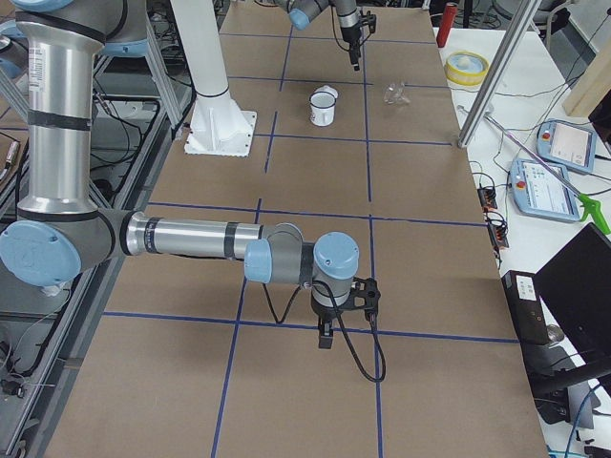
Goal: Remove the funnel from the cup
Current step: 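Move the left gripper down to the white lid's knob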
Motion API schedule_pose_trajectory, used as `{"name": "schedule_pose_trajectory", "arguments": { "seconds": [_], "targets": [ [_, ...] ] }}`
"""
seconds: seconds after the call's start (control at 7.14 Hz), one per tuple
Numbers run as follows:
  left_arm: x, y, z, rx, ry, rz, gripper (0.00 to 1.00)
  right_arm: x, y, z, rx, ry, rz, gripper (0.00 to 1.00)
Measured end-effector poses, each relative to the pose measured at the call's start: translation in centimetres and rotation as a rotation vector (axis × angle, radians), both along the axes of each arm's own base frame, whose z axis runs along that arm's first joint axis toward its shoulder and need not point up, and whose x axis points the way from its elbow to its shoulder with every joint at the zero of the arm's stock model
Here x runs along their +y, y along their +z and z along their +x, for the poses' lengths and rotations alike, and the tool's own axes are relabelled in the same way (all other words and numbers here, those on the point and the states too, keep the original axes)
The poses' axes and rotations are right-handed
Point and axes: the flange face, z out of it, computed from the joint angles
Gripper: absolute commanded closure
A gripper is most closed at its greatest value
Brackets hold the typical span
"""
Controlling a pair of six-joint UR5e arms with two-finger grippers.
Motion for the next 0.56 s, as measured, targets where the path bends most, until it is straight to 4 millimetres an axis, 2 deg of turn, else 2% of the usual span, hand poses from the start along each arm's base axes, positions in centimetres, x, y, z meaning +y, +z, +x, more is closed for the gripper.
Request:
{"name": "schedule_pose_trajectory", "arguments": {
  "seconds": [0.14,0.28,0.56],
  "targets": [
    [1.8,0.7,-0.7,0.045,0.052,-0.081,0.0,0.0,0.0,0.0,0.0,0.0,0.0,0.0],
    [2.8,1.7,-0.8,0.078,0.031,-0.173,0.0,0.0,0.0,0.0,0.0,0.0,0.0,0.0],
    [3.2,4.4,1.5,0.099,-0.034,-0.31,0.0,0.0,0.0,0.0,0.0,0.0,0.0,0.0]
  ]
}}
